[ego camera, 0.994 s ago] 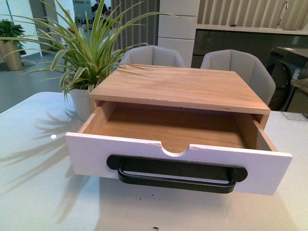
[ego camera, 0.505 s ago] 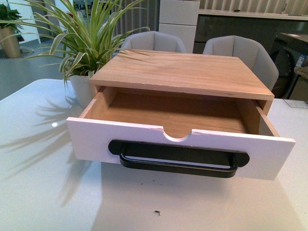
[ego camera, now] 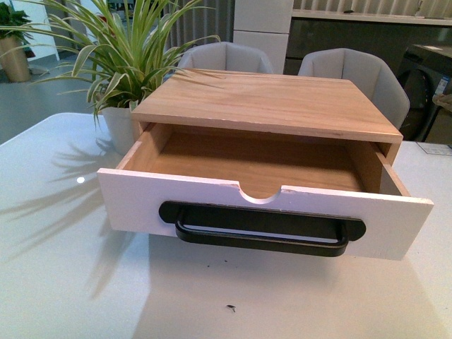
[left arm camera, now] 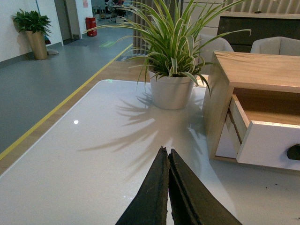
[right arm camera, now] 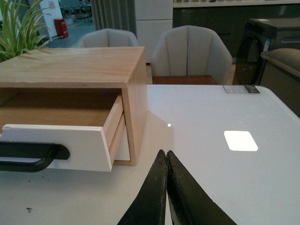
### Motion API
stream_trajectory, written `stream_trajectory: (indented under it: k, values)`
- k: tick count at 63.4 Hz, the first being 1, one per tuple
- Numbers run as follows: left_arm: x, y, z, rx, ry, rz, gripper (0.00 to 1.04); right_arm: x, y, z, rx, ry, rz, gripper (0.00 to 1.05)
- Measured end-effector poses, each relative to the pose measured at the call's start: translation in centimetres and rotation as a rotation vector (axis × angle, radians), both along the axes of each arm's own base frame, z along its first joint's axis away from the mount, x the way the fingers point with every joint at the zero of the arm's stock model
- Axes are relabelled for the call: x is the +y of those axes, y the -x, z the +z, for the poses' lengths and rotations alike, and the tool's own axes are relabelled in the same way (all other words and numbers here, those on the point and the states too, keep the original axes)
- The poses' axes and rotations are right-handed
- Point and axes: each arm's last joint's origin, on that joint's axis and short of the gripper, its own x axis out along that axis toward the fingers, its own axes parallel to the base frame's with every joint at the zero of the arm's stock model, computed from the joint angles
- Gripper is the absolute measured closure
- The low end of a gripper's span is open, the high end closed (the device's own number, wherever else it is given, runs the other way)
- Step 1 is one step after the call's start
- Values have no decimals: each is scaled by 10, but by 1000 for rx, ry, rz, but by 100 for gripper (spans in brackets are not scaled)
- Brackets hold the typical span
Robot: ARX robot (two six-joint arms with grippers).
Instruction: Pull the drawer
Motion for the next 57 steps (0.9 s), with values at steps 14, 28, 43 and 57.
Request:
stream_trajectory:
  k: [14,28,43,57]
  values:
    - [0,0,0,0,0,0,71,0,0,0,0,1,0,72]
    - [0,0,0,0,0,0,31,0,0,0,0,1,0,32]
    - [0,0,0,0,-3,0,7,0,0,0,0,1,0,9]
    - [0,0,0,0,-3,0,7,0,0,0,0,1,0,9]
